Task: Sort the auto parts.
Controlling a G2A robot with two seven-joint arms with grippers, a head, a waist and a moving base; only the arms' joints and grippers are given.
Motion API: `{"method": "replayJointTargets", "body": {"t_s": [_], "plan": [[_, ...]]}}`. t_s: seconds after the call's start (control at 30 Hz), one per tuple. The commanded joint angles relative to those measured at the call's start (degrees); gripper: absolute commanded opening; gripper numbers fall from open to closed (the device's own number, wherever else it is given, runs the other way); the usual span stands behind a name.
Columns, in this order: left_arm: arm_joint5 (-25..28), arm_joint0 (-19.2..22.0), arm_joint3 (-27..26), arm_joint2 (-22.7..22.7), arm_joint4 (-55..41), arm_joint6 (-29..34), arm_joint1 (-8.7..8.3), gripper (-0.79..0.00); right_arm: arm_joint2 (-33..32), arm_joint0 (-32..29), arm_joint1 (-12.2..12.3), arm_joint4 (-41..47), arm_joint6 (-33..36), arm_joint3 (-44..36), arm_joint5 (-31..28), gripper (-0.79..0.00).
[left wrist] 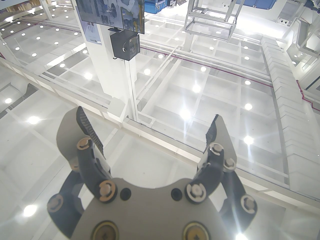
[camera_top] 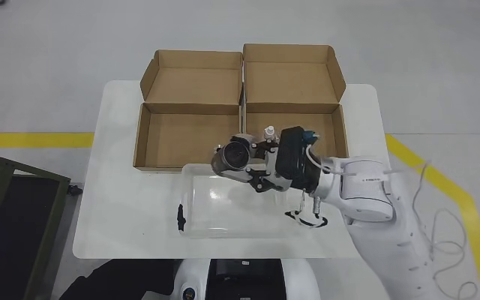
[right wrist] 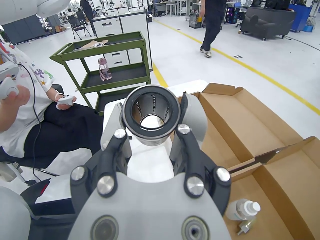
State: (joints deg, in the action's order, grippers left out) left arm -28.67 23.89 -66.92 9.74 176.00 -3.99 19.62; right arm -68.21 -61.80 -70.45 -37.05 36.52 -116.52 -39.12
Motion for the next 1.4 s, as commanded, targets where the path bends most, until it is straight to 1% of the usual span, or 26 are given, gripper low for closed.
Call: {"method": "replayJointTargets", "body": {"t_s": [0.0,0.13,0.27,0.7,0.97,1.37], "plan": [[0.00,0.00,0.00,0.00,0.00,0.00,0.00,0.000,0.26,0.30,0.06,0.24,-0.29,0.67,-0.06,-0.785],[0.00,0.00,0.00,0.00,0.00,0.00,0.00,0.000,1.02,0.93,0.15,0.35,-0.65,1.89,0.01,-0.785],[0.00,0.00,0.00,0.00,0.00,0.00,0.00,0.000,2.64,1.74,0.14,-1.57,-0.01,3.04,1.20,-0.785],[0.00,0.00,0.00,0.00,0.00,0.00,0.00,0.000,12.81,7.44,-1.16,-10.98,1.27,10.37,6.29,-0.785],[0.00,0.00,0.00,0.00,0.00,0.00,0.00,0.000,19.67,13.62,-3.06,-13.41,1.64,17.07,10.26,-0.785],[0.00,0.00,0.00,0.00,0.00,0.00,0.00,0.000,27.78,23.22,-6.97,-12.66,1.29,27.48,14.92,-0.785]]}}
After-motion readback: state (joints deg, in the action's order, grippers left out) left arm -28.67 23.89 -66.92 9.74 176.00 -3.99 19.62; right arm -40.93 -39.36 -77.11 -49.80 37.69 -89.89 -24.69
